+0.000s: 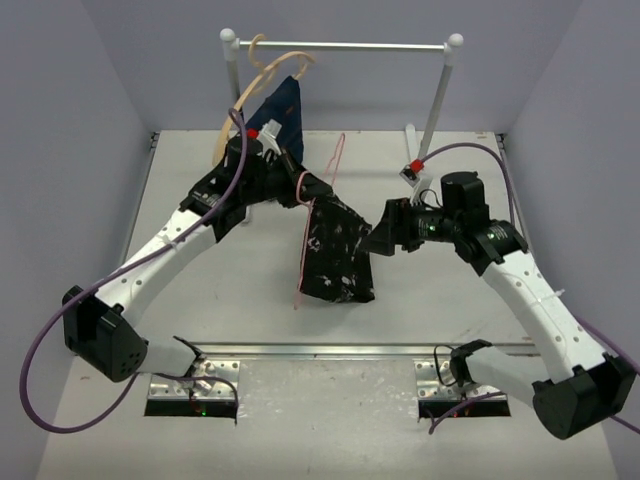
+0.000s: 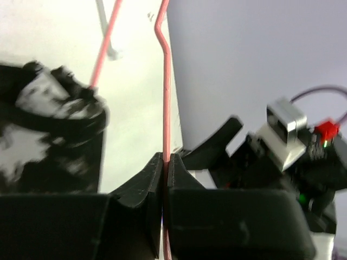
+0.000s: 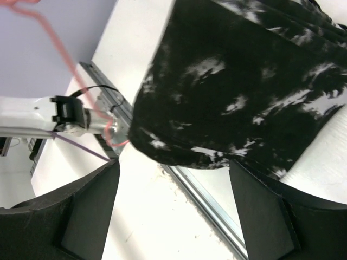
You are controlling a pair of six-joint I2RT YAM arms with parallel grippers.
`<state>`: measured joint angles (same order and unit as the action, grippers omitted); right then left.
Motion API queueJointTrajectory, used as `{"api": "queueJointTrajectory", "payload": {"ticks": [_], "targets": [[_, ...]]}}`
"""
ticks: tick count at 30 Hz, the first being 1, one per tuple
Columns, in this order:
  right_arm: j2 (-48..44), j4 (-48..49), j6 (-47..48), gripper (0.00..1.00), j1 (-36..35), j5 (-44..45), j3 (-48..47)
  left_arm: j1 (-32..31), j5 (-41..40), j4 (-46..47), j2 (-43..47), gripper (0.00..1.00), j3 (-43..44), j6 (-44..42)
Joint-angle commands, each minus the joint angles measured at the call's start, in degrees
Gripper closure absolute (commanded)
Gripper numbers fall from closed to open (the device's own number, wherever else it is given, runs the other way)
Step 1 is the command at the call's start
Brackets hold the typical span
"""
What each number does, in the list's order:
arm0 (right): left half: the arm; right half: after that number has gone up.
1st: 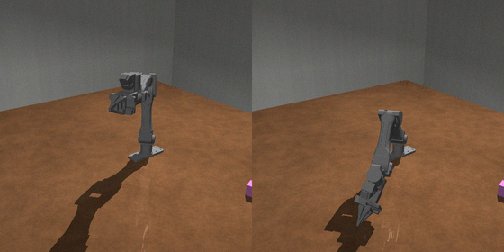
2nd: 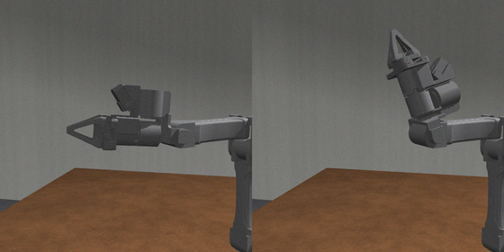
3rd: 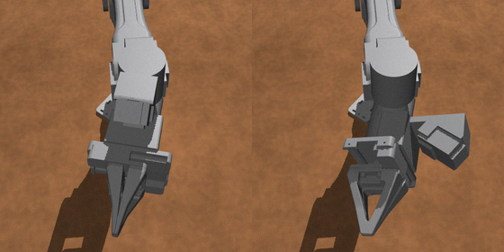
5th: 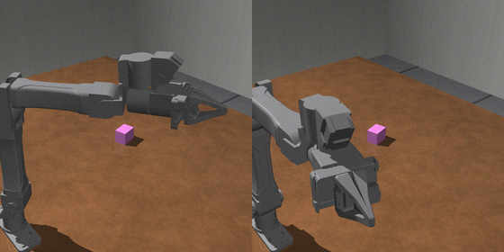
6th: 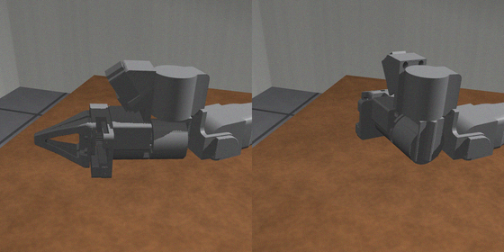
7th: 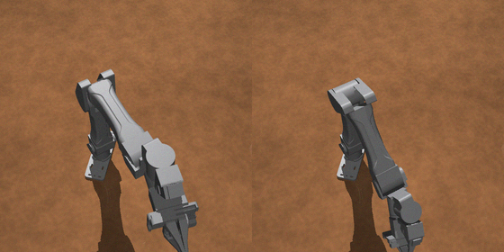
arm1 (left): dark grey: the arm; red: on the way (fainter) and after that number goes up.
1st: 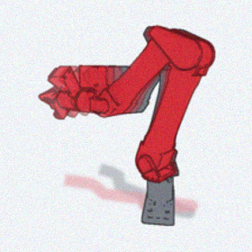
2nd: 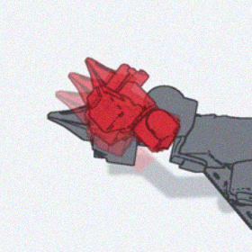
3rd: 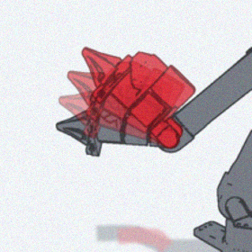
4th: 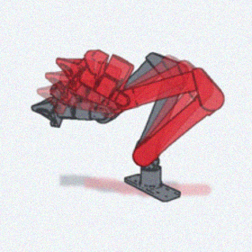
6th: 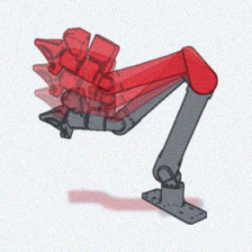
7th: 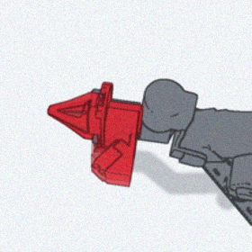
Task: Place the trousers on the hanger
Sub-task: Place the trousers on the hanger, then place the hanger at the clothesline.
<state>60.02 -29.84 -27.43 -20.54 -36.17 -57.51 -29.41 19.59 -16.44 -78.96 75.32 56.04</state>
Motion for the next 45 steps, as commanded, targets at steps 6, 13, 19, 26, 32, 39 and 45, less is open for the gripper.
{"api": "queueJointTrajectory", "payload": {"ticks": [6,13,19,26,32,39,45], "targets": [[-2.4,16.1,-9.9,0.18,-2.0,-7.9,7.3,-3.1,-2.0,-3.8,-9.3,1.0,9.7,12.7],[2.4,37.0,-20.5,0.2,-6.3,-9.1,14.6,-3.1,-4.9,-7.0,-9.4,1.0,9.1,17.1],[9.3,43.7,-24.7,0.24,-10.6,-8.4,13.1,-2.9,-3.0,-3.1,-10.5,1.0,7.1,22.3],[13.3,49.0,-29.0,0.45,-10.9,-9.9,12.9,-1.1,-0.3,2.9,-10.0,1.0,6.1,26.2],[16.1,58.0,-36.4,0.85,-11.0,-15.8,13.8,1.9,1.2,5.7,-8.3,1.0,5.5,28.1],[15.6,52.9,-35.6,1.0,-10.7,-14.0,7.5,6.0,4.1,11.1,-6.9,0.99,1.1,28.1],[18.5,43.3,-31.0,1.0,-8.4,-11.8,-3.5,8.7,10.6,17.4,-7.9,0.5,0.2,27.0]]}}
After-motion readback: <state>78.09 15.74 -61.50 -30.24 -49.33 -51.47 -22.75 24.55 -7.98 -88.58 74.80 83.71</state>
